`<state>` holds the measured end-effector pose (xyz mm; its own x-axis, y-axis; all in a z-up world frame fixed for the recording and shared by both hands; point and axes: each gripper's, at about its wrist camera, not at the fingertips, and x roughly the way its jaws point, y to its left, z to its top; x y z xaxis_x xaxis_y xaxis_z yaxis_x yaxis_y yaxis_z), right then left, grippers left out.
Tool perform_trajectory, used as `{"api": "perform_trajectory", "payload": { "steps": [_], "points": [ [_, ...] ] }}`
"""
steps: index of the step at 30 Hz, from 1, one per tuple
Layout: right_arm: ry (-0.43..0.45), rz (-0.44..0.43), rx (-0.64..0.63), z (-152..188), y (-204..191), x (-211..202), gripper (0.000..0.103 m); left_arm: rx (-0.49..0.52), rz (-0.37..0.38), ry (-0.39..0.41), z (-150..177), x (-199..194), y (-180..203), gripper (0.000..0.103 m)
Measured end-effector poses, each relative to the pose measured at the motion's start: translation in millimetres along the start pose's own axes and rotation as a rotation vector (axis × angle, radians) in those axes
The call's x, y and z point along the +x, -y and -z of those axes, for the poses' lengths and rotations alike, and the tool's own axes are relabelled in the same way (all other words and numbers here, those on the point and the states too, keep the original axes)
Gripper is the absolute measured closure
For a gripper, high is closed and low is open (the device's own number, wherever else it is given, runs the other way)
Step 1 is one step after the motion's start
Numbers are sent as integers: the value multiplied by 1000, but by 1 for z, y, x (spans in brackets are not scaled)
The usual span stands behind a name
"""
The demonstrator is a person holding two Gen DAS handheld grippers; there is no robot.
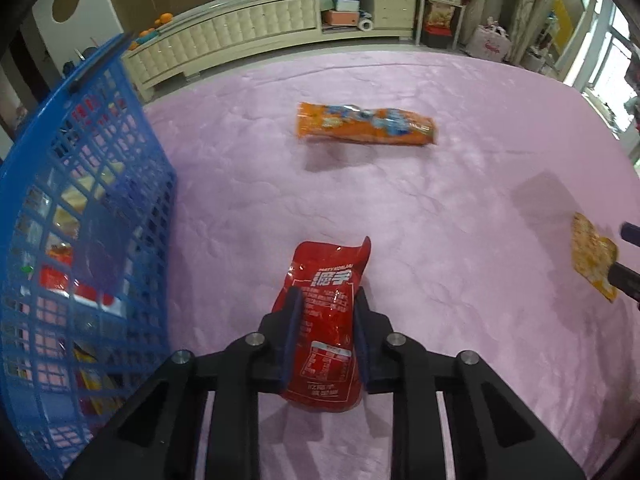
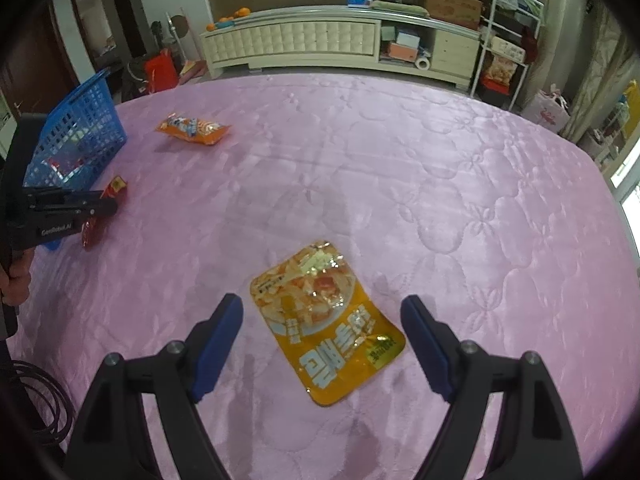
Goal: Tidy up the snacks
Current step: 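Grasp the yellow pouch with the right tool while the left tool holds the red packet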
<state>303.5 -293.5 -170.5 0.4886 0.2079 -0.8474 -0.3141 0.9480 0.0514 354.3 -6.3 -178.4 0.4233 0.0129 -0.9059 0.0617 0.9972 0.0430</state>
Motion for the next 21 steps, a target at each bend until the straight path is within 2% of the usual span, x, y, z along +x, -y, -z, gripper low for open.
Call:
{"api": "perform_trajectory", "payload": {
  "steps": [8, 11, 13, 16, 17, 20, 21],
  "points": [
    [-57, 16, -119, -1, -10, 14, 18, 66, 82, -4, 12, -11, 41, 81],
    [-100, 65, -190, 0, -14, 25, 16, 90, 120, -6, 17, -14, 59, 81],
    [-107, 78, -206, -2, -12, 28, 10, 99, 137, -6, 19, -15, 68, 81],
    [-124, 67, -250, -6, -8, 33, 1, 92, 170, -7, 19, -14, 78, 81],
    [-130, 55, -260, -8, -6, 36, 0, 87, 182, -11, 20, -14, 81, 81],
    [-164, -55, -211, -13, 13, 45, 0, 90, 189, -15, 24, -18, 90, 81],
    [-160, -56, -235, -13, 14, 46, 0, 93, 185, -16, 24, -18, 98, 81]
  ]
}}
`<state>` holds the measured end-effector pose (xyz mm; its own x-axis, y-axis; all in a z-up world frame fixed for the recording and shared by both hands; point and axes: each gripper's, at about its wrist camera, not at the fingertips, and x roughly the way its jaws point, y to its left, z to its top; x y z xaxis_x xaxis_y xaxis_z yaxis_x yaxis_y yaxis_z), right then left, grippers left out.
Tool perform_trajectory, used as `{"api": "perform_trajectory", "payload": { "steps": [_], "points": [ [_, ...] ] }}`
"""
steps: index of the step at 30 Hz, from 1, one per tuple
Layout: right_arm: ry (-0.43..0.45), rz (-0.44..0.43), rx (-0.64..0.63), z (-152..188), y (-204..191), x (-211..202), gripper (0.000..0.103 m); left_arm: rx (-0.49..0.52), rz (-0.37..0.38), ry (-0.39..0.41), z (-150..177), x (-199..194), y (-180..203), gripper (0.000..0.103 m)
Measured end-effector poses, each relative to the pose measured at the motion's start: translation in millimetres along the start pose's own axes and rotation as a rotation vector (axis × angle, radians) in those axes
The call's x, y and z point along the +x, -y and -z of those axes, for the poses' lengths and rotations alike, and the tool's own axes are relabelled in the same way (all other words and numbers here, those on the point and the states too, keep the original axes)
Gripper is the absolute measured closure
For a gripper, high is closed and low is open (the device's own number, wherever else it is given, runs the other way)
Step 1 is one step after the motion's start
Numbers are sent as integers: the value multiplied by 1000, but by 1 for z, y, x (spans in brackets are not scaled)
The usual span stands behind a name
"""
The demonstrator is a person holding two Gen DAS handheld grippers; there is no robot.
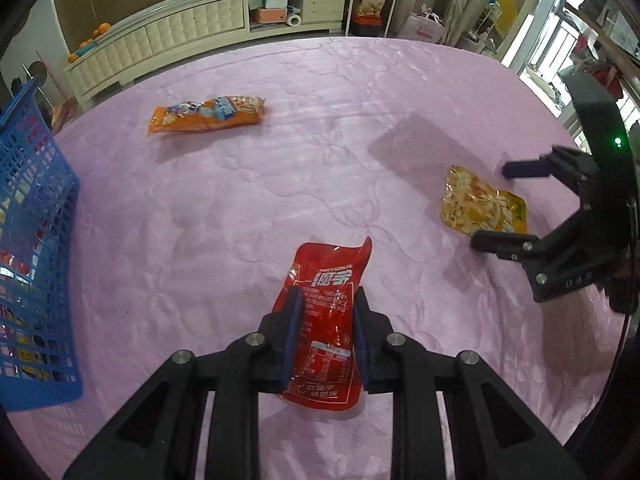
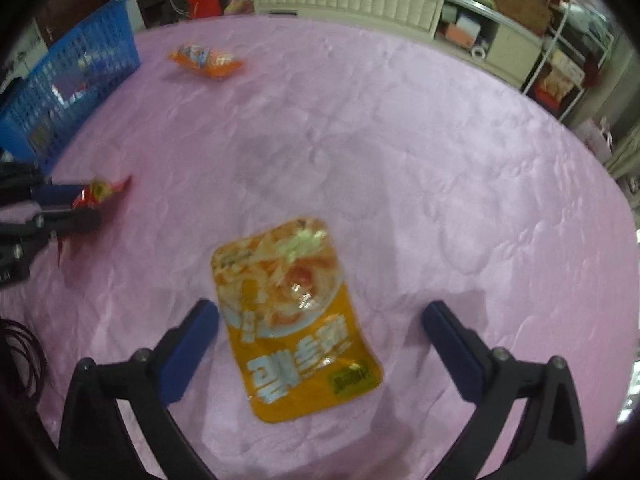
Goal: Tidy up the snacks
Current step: 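Grasp the yellow pouch with the right tool while the left tool holds the red packet, then carry the red packet and yellow pouch into the basket and open both tools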
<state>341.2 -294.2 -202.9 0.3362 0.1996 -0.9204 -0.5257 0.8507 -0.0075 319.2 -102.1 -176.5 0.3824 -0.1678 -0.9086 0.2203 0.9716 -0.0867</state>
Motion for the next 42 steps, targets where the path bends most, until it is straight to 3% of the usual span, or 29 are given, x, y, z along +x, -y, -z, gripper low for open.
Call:
{"api": "perform_trajectory", "payload": {
  "steps": [5, 10, 18, 30, 42],
  "points": [
    [-6, -8, -15, 0, -3, -1, 6, -1, 3, 6, 2, 3, 1, 81],
    [14, -41, -60, 9, -25, -12, 45, 0, 11, 10, 4, 1, 2, 81],
    [-28, -52, -68, 11, -48, -12, 70, -20, 48, 18, 12, -10, -8, 81],
    [4, -129, 68, 27, -86, -37, 74, -43, 66, 146, 38, -79, -32, 82],
    [144, -94, -37, -16, -160, -119, 73, -92, 55, 293, 55, -151, -75, 82]
  ]
}}
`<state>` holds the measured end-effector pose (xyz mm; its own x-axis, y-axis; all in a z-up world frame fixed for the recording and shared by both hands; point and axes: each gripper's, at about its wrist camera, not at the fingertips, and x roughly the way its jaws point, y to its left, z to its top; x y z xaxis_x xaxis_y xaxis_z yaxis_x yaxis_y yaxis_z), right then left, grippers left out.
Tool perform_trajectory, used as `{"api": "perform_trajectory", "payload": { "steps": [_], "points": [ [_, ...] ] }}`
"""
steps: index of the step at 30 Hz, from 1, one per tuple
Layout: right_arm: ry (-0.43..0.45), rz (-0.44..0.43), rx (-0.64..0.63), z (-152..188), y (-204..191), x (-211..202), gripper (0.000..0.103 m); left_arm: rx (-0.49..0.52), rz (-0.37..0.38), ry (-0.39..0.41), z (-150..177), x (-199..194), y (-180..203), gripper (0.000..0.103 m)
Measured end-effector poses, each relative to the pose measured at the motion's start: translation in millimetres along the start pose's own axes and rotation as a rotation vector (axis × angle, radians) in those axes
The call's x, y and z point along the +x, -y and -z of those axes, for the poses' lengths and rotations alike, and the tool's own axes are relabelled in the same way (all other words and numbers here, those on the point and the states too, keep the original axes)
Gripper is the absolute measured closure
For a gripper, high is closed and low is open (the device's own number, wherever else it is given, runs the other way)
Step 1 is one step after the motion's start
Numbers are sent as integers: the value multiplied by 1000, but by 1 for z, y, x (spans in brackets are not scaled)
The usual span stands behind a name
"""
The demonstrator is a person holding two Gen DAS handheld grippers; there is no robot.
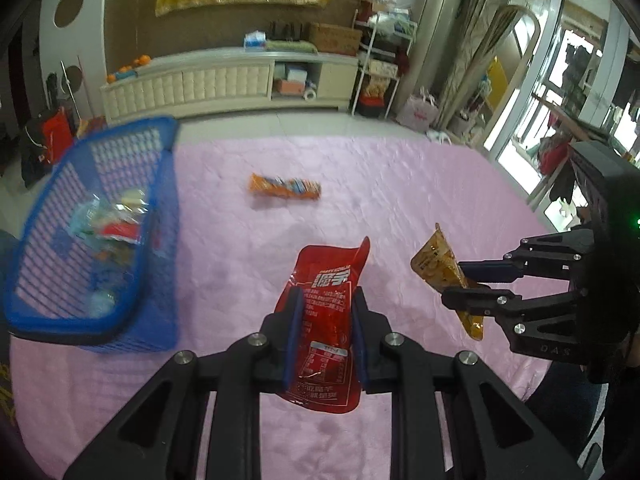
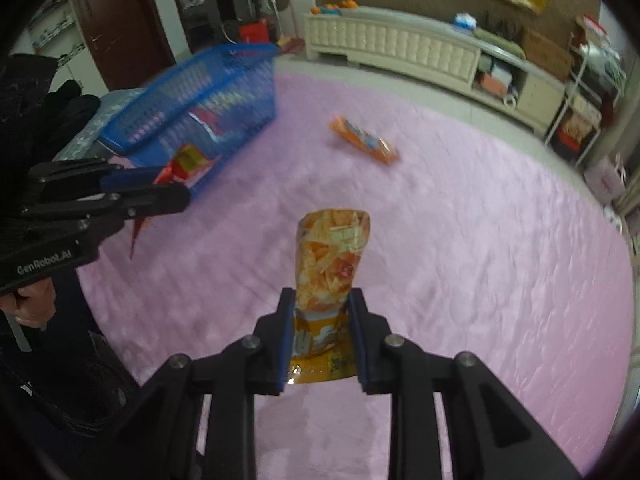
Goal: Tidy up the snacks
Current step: 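Carry the red packet and yellow pouch into the basket and open both tools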
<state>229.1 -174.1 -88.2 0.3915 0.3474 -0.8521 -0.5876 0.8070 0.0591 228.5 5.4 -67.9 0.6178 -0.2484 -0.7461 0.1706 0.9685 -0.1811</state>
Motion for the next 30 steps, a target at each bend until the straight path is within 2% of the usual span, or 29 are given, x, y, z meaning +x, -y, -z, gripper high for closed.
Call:
{"api": "perform_trajectory", "payload": {
  "steps": [8, 17, 24, 30],
  "points": [
    [85, -46, -39, -41, -46, -18, 73, 2, -50, 77, -12, -48, -38, 82],
    [133, -113, -94, -91, -96, -11, 73, -45, -137, 122, -21, -88, -111, 82],
    [142, -145, -110, -121, -123, 1, 72, -94, -176, 113, -19, -92, -154, 82],
    [119, -142, -116, -148, -139, 19, 72, -123, -166, 95, -21, -82, -178, 81]
  ]
}}
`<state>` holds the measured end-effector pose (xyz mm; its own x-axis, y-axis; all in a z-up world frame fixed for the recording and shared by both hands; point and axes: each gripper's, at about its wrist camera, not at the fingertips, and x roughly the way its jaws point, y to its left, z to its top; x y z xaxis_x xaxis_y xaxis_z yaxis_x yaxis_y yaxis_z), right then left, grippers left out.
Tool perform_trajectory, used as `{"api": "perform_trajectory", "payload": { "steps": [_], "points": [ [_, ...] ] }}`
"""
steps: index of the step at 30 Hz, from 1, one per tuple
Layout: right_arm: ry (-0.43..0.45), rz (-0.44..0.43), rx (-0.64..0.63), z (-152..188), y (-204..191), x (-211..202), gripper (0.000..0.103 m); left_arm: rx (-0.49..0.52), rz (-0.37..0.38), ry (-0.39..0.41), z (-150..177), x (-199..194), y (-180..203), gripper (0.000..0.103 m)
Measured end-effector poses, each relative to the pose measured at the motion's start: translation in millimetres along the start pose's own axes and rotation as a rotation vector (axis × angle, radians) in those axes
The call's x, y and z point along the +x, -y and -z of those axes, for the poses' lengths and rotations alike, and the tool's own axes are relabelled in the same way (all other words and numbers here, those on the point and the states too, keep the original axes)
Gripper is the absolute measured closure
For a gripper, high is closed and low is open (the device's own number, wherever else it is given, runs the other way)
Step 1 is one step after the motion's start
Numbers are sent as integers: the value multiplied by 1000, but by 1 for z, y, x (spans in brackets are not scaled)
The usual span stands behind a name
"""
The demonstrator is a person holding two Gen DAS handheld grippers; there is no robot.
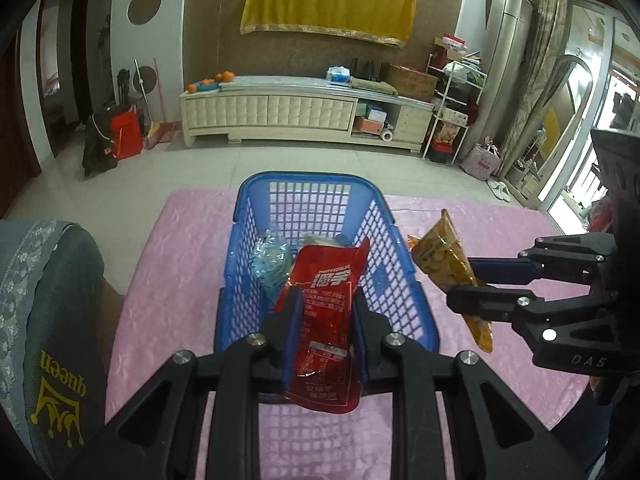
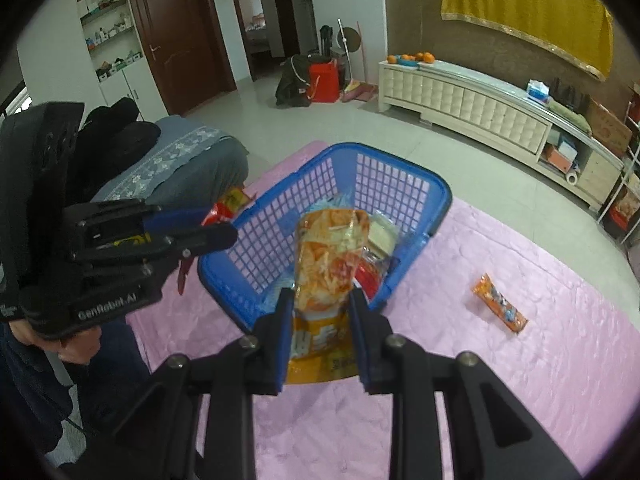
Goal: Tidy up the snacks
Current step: 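Carry the red packet and yellow pouch into the basket and open both tools, then move the right tool toward the orange sausage stick on the bed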
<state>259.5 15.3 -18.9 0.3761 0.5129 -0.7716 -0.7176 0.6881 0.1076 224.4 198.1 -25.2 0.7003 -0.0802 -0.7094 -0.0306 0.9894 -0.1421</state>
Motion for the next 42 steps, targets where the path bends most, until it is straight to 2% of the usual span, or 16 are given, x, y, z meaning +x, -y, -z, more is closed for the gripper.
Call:
{"api": "perform_trajectory", "payload": {
  "steps": [12, 18, 22, 24, 29, 34, 37, 42],
  "points": [
    [-103, -2, -38, -12, -14, 51, 70, -80, 49, -54, 1, 28, -22, 79],
    [-120, -5, -26, -11, -12, 59, 69, -96, 70, -68, 2, 31, -26, 79],
    [-132, -16, -30, -11, -15, 62, 68, -91, 70, -52, 0, 29, -25, 72],
    [-137, -17, -40, -11, -18, 65, 67, -90, 74, -50, -1, 27, -23, 63],
    [-145, -7, -52, -9, -21, 66, 54, -58, 42, -36, 1, 20, -21, 54],
    [-130, 2, -40, -7, -18, 60, 31, -38, 24, -24, 3, 11, -20, 50],
    [-116, 8, -36, -6, -18, 54, 24, -44, 17, -27, 5, 8, -22, 49],
    [-99, 11, -25, 1, -14, 43, 21, -23, -3, -33, 13, 3, -17, 49]
  ]
}}
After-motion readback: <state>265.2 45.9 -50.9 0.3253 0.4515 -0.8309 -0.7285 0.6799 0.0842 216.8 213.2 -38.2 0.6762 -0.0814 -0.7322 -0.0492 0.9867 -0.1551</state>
